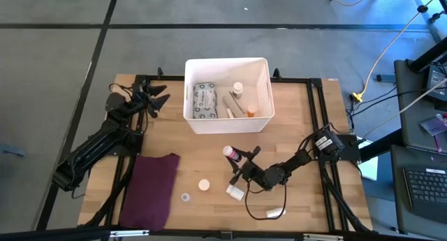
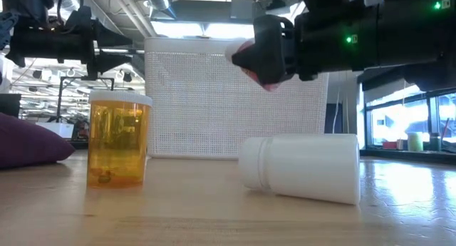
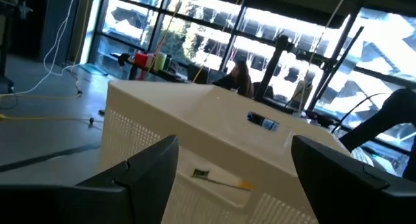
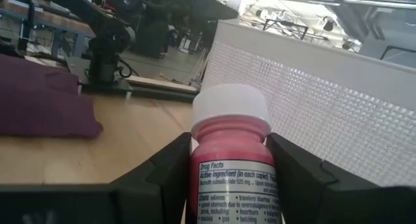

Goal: Pick & place medical supplies in basket/bin
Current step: Put the pink pill bottle into the white bin

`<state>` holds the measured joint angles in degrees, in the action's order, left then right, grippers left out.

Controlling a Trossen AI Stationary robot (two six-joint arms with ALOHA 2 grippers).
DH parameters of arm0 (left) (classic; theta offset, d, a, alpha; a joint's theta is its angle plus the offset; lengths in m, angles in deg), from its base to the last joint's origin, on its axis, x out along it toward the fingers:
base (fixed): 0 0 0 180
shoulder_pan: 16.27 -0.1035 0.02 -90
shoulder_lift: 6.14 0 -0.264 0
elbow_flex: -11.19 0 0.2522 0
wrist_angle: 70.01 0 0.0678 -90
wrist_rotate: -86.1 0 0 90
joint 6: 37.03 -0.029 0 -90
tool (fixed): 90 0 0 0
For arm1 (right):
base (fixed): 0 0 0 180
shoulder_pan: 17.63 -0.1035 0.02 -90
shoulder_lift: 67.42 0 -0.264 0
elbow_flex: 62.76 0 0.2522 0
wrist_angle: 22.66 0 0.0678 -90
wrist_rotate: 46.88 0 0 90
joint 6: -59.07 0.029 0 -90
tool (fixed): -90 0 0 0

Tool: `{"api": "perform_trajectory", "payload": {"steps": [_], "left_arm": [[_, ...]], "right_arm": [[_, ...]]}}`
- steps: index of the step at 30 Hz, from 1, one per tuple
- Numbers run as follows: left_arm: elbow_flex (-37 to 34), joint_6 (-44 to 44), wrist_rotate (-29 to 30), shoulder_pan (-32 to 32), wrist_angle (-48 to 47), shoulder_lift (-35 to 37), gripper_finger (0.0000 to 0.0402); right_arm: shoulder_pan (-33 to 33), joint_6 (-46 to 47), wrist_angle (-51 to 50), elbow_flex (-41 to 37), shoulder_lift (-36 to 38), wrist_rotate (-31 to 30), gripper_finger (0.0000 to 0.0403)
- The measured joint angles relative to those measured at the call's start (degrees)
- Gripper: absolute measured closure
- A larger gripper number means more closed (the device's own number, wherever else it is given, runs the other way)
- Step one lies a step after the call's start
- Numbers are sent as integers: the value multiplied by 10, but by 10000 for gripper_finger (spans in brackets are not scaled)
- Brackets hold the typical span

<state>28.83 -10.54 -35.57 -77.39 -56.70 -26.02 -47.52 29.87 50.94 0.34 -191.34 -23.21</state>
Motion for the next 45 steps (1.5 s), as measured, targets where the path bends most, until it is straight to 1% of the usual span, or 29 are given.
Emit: {"api": "perform_trajectory", "payload": {"steps": [3, 6, 8, 10, 12, 14, 17, 19, 22, 24, 27, 30, 34, 37, 40, 43, 45], "left_arm": [[0, 44, 0, 3, 53, 0, 111], [2, 71, -8, 11, 138, 0, 111], [19, 68, -47, 16, 168, 0, 111], [48, 66, -86, 22, 173, 0, 111], [83, 69, -120, 30, 160, 0, 112], [124, 55, -160, 41, 122, -2, 112], [186, 11, -206, 63, 24, -7, 112], [222, -17, -206, 84, -59, -17, 112], [263, -30, -152, 120, -163, -41, 112], [280, -51, -137, 146, -196, -67, 112], [288, -64, -137, 196, -206, -111, 112], [295, -104, -129, 257, -205, -162, 112], [314, -159, -89, 337, -207, -235, 112], [340, -205, -30, 398, -219, -287, 112], [375, -270, 65, 459, -269, -336, 112], [410, -323, 171, 514, -305, -385, 112], [426, -344, 210, 545, -314, -412, 112]], "right_arm": [[0, 0, 2, 0, 0, 0, 220], [0, -2, 2, 0, 0, 0, 220], [0, -5, 2, 0, 0, 0, 220], [-1, -13, 4, 0, 0, 0, 220], [-1, -33, 22, 0, 0, 0, 220], [-1, -52, 28, 1, 2, 0, 220], [-1, -74, 27, 6, 10, -2, 220], [-1, -97, 27, 9, 18, -2, 220], [-1, -150, 28, 23, 20, -2, 220], [-1, -203, 25, 38, 22, -2, 220], [-1, -280, 27, 63, 23, -2, 220], [-1, -354, 26, 89, 23, -1, 220], [-1, -412, 27, 114, 23, -2, 220], [-1, -447, 25, 126, 23, -16, 220], [-1, -476, 26, 133, 23, -45, 220], [-1, -496, 26, 139, 23, -51, 220], [-1, -509, 26, 144, 23, -52, 220]]}}
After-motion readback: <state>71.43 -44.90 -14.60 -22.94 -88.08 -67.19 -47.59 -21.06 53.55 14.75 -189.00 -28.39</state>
